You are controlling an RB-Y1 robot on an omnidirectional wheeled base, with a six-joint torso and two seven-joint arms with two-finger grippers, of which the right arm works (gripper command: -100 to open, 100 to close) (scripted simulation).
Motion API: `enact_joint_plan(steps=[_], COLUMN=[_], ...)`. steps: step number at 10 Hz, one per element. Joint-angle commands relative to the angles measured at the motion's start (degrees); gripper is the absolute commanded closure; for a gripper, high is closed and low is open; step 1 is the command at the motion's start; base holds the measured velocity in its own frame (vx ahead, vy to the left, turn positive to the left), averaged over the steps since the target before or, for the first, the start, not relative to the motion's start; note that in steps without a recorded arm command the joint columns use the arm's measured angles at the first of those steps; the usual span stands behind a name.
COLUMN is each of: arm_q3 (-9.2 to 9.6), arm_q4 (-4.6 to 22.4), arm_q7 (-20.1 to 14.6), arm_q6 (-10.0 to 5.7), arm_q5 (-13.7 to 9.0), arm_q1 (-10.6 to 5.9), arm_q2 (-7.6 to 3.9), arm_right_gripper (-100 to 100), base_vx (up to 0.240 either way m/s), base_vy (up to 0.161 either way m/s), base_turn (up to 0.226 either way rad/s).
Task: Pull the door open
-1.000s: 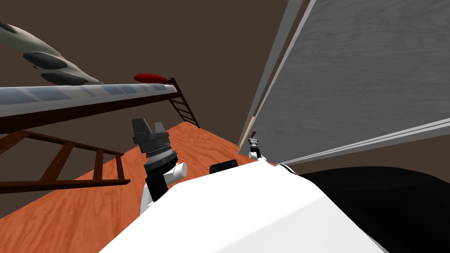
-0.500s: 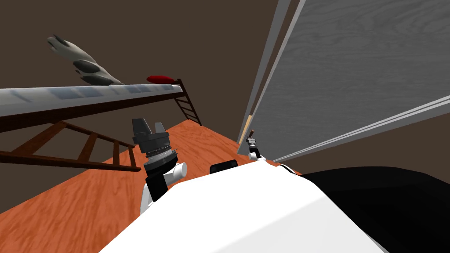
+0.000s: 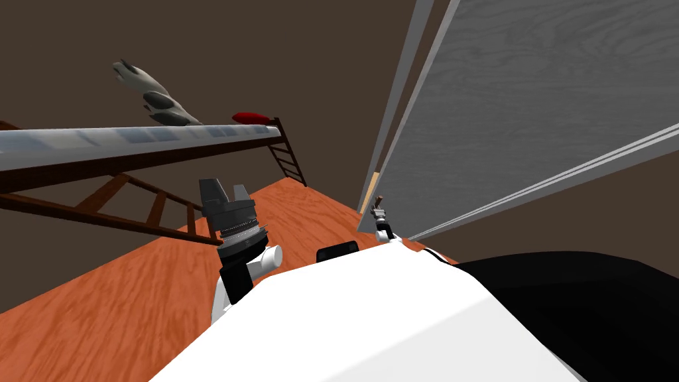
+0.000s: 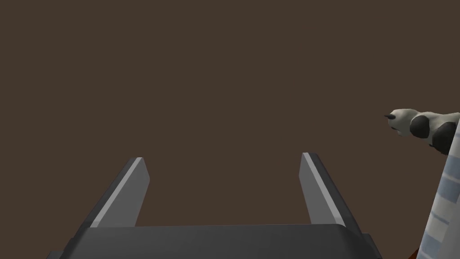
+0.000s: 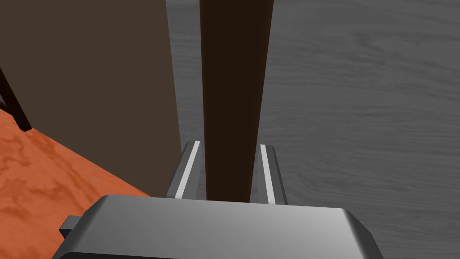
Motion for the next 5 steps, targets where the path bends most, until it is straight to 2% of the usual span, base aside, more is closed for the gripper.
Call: enact_joint_plan(steps=[1,5], arm_q3=[1.7,4.04], arm_q4=[-0.3,-1.1], arm_q7=[-1.5,-3.6], arm_q6=[-0.35,-0.88], arm_q5=[0.9,2.0], arm_q1=[0.7,1.56], arm_q2=[-0.62,-1.87], arm_right_gripper=[100,100], base_vx=[-0.215,-0.224], base_vy=[-0.035,-0.031], base_turn=[0.124,0.071])
